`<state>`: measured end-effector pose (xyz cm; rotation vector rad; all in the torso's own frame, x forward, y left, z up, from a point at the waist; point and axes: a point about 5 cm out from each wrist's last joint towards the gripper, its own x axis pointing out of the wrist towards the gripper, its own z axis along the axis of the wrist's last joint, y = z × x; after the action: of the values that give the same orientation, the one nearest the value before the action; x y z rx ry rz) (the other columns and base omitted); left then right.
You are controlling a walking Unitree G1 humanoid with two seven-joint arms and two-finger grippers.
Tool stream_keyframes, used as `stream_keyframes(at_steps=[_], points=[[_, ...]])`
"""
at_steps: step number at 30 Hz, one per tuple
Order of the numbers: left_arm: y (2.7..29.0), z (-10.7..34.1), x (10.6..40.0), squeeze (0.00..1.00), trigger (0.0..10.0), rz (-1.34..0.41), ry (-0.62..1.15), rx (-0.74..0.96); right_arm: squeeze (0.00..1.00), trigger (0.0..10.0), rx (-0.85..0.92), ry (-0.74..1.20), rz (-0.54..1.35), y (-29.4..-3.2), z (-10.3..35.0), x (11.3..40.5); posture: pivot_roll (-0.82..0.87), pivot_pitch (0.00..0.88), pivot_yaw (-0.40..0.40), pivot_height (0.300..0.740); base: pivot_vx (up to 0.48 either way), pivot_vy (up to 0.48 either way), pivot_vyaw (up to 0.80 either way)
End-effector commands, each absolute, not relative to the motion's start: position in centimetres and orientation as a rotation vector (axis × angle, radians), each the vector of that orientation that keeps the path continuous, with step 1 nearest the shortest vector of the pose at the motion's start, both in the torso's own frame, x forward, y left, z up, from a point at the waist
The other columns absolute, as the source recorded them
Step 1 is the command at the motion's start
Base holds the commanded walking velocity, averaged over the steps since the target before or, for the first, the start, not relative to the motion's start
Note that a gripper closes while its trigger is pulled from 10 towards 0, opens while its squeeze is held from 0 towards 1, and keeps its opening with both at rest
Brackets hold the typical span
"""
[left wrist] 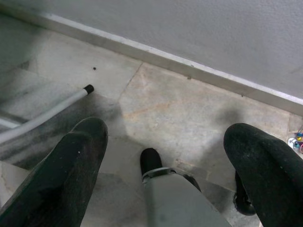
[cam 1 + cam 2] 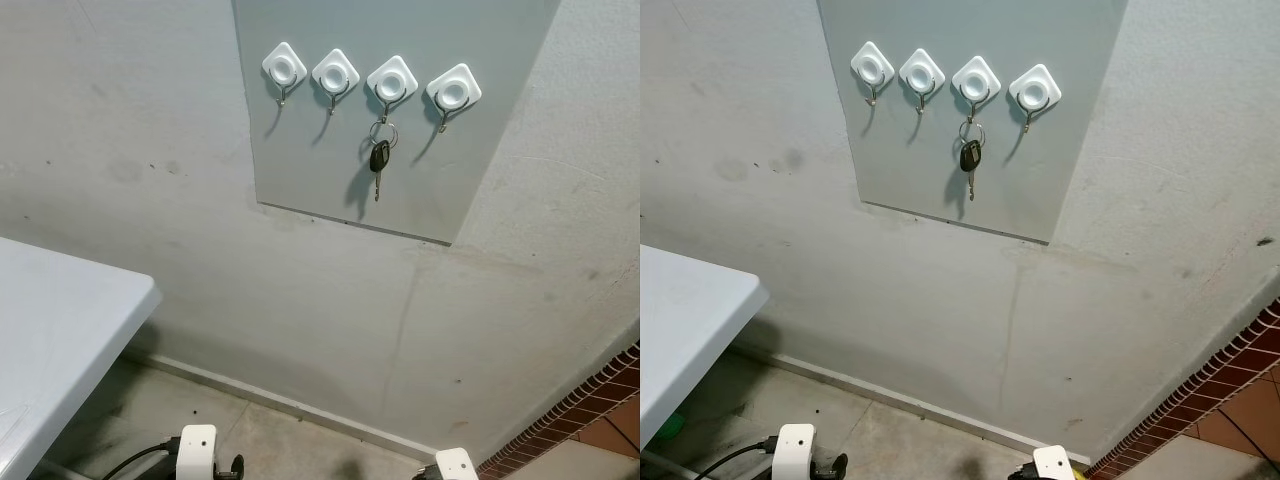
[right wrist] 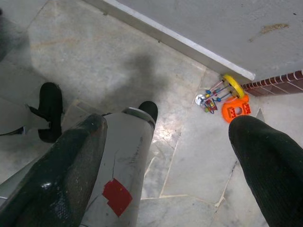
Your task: Hang keys on a hook
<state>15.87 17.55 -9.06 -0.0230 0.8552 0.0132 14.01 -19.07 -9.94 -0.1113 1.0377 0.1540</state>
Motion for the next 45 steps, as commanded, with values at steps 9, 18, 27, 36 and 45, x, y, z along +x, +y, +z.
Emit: stream_keyframes(at_steps=[9, 18, 27, 36, 45], points=[[18.6, -9.2, 15.3, 0.00, 10.0, 0.017, 0.880, 0.004, 0.00, 10.0, -0.118, 1.077, 0.150, -19.2, -10.3, 13.1, -0.06, 0.000, 0.003, 0.740, 0.000, 0.000, 0.00], [18.9, -9.3, 15.0, 0.00, 10.0, 0.017, 0.882, 0.006, 0.00, 10.0, -0.115, 1.093, 0.146, -19.3, -10.5, 12.5, -0.06, 0.000, 0.008, 0.740, 0.000, 0.000, 0.00], [18.7, -9.2, 15.2, 0.00, 10.0, 0.013, 0.873, 0.002, 0.00, 10.0, -0.109, 1.099, 0.133, -19.4, -10.6, 12.2, -0.07, 0.000, 0.008, 0.740, 0.000, 0.000, 0.00], [18.6, -9.2, 15.4, 0.00, 10.0, 0.015, 0.868, -0.004, 0.00, 10.0, -0.108, 1.101, 0.127, -19.4, -10.6, 12.1, -0.07, 0.000, 0.006, 0.740, 0.000, 0.000, 0.00], [18.5, -9.2, 15.4, 0.00, 10.0, 0.017, 0.867, -0.009, 0.00, 10.0, -0.106, 1.098, 0.126, -19.4, -10.5, 12.3, -0.07, 0.000, 0.005, 0.740, 0.000, 0.000, 0.00]])
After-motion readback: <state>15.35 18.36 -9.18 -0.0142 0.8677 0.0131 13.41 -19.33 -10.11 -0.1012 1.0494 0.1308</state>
